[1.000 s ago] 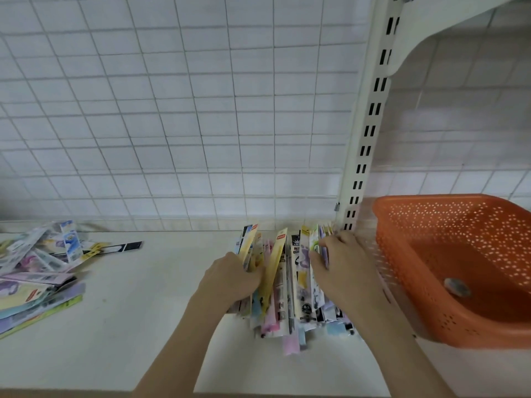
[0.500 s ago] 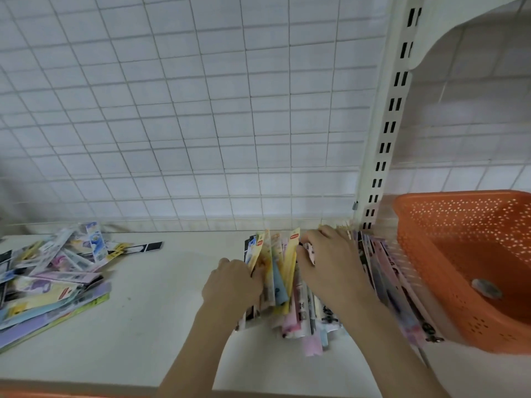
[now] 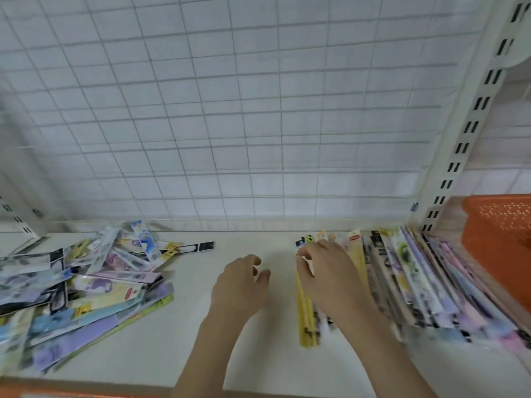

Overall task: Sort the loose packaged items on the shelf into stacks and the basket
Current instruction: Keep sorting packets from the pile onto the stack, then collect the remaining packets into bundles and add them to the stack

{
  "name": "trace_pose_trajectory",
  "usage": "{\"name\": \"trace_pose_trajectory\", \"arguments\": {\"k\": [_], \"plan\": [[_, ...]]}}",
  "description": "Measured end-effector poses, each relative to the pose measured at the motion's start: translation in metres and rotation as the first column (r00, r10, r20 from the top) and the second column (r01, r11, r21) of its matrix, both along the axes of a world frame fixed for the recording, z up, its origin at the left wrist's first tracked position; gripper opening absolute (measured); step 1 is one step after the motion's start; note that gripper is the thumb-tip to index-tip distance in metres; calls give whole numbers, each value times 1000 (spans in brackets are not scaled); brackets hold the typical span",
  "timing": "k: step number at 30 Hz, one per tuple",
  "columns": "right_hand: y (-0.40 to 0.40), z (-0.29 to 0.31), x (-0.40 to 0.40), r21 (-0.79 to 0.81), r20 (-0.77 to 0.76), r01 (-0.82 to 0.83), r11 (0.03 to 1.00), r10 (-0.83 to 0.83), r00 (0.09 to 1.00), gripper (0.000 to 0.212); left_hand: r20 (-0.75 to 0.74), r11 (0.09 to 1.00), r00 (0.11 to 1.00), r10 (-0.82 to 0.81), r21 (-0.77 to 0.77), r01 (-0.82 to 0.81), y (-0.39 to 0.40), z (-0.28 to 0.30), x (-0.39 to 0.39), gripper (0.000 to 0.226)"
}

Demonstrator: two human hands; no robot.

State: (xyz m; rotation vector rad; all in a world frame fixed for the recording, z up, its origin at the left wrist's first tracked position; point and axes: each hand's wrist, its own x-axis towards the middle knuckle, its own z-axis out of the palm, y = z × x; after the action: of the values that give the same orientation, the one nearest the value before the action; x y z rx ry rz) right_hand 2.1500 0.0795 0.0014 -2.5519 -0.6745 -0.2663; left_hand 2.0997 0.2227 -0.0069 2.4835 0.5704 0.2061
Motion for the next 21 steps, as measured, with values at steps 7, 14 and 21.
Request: {"name": "trace_pose_trajectory", "arguments": {"k": [7, 14, 21], "plan": [[96, -18, -45, 14, -72, -8, 1000, 9, 997, 25, 73, 985, 997, -3, 175, -10, 123, 5, -60, 33], [183, -25, -85, 2, -105, -69, 998, 69, 992, 20, 279, 991, 959, -43, 131, 7, 229, 16, -107, 18], [221, -28, -106, -62, -90, -72, 996, 66, 994, 19, 273, 993, 962, 23, 107, -55, 276, 4, -139, 13]]}}
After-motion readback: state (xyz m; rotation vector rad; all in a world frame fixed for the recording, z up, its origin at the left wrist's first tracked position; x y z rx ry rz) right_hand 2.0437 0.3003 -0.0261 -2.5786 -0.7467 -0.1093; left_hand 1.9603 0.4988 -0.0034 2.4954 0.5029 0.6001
